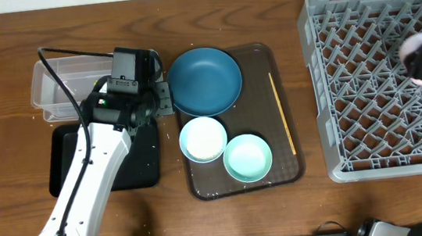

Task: Sort waste into correct bins and load items into the dishwasher rack
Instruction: 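Carry the cup with the right gripper over the dish rack, then lower the cup upside down into the rack and open the right gripper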

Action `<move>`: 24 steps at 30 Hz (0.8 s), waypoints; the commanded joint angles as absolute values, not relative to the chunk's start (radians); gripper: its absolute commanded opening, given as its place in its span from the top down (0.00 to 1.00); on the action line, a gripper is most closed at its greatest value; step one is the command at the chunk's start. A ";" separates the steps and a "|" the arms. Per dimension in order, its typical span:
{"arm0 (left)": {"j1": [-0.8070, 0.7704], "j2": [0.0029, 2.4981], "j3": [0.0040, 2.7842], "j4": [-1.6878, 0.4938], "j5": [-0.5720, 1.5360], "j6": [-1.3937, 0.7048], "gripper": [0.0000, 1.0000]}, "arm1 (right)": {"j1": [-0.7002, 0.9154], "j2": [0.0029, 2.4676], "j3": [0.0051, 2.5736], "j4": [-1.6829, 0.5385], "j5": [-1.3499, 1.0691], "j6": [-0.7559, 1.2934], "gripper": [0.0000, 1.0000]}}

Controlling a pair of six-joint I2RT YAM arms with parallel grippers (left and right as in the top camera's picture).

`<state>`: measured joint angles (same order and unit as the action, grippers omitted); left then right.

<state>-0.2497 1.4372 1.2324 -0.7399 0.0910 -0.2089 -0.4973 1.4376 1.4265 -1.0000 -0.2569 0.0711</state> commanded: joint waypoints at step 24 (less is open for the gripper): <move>-0.247 1.435 1.242 -0.743 0.066 -0.199 0.60 | -0.767 2.008 1.948 -1.357 -0.027 0.081 0.94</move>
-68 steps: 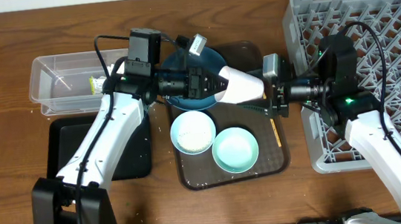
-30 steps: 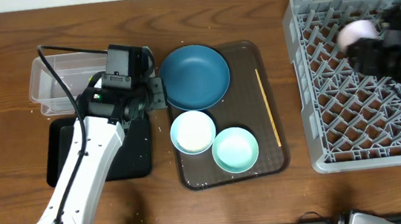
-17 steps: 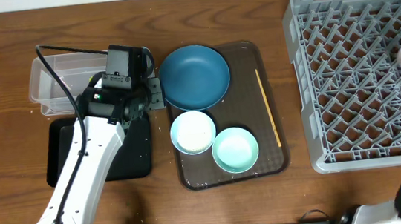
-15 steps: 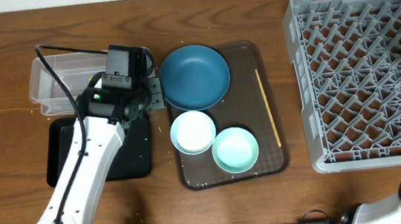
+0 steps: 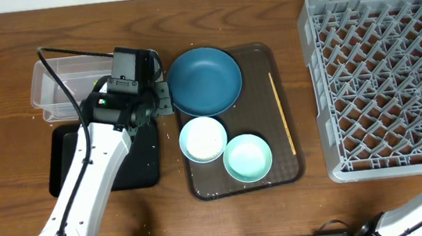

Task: Sort waste into correct bins and load items into the dishwasher rack
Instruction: 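Lower the cup upside down into the rack and open the right gripper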

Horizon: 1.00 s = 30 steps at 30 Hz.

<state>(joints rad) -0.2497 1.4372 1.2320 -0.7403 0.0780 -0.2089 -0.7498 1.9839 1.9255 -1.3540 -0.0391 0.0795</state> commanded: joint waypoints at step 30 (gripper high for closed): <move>-0.247 1.436 1.241 -0.744 0.066 -0.199 0.60 | -0.765 2.138 1.948 -1.344 -0.089 0.081 0.20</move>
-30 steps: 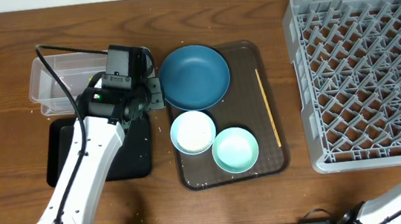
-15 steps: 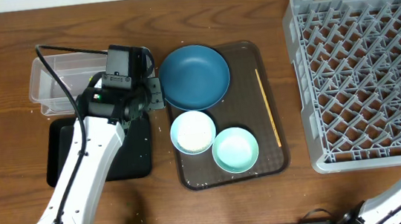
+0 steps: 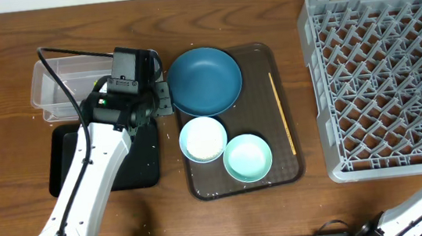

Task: Sort waste into correct bins and load items into the dishwasher rack
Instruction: 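Lower the cup upside down into the rack and open the right gripper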

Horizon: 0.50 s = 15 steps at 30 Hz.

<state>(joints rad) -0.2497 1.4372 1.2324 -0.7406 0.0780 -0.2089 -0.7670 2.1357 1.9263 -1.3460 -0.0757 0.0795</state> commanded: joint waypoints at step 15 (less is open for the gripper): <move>-0.247 1.436 1.241 -0.744 0.066 -0.199 0.59 | -0.765 2.114 1.950 -1.346 -0.184 0.081 0.18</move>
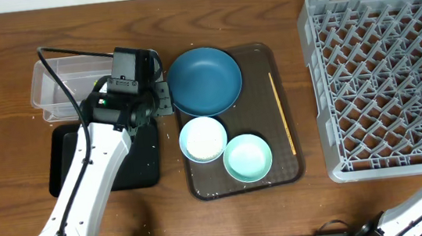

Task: Sort waste into correct bins and load items into the dishwasher rack
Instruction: 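Lower the cup upside down into the rack and open the right gripper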

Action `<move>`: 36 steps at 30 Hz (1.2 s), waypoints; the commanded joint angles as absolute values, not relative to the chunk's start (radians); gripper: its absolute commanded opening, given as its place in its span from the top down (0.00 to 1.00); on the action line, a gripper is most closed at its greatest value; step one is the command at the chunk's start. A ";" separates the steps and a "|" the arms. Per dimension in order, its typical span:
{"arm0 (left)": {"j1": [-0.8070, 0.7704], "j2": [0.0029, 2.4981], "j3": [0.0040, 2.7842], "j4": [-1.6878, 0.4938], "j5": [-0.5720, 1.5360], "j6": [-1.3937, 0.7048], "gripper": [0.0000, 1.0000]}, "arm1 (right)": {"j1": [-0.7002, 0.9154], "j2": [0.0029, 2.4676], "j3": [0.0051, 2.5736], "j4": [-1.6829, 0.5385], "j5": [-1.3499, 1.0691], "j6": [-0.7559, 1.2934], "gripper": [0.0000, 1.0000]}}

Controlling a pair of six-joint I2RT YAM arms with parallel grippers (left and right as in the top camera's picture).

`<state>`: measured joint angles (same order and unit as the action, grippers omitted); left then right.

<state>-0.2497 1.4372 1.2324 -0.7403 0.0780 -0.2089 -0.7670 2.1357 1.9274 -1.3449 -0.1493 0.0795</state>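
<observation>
A brown tray holds a blue plate, a white bowl, a mint bowl and a thin wooden stick. My left gripper sits at the plate's left rim; its jaws are hidden under the wrist. The grey dishwasher rack stands at the right. A pale pink thing shows over the rack's right side at the frame edge. The right gripper there is mostly cut off, and its state is unclear.
A clear plastic bin stands at the left, with a black bin in front of it, partly under my left arm. The right arm's link crosses the bottom right corner.
The pale pink thing at the rack's right edge has shifted slightly lower. The left arm and everything on the tray are unchanged.
At first the right gripper hung over the rack's upper right with a pale pink thing. Then it was almost out of the frame at the right edge. Later the pink thing showed lower over the rack's right side, where it remains. The left arm stayed still.
</observation>
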 commanded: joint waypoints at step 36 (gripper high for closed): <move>-0.247 1.436 1.240 -0.748 0.066 -0.199 0.59 | -0.722 1.966 1.729 -1.236 -0.033 0.093 0.96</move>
<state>-0.2497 1.4372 1.2324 -0.7425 0.0780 -0.2089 -0.7197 1.9572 1.7321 -1.2526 -0.0479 0.0841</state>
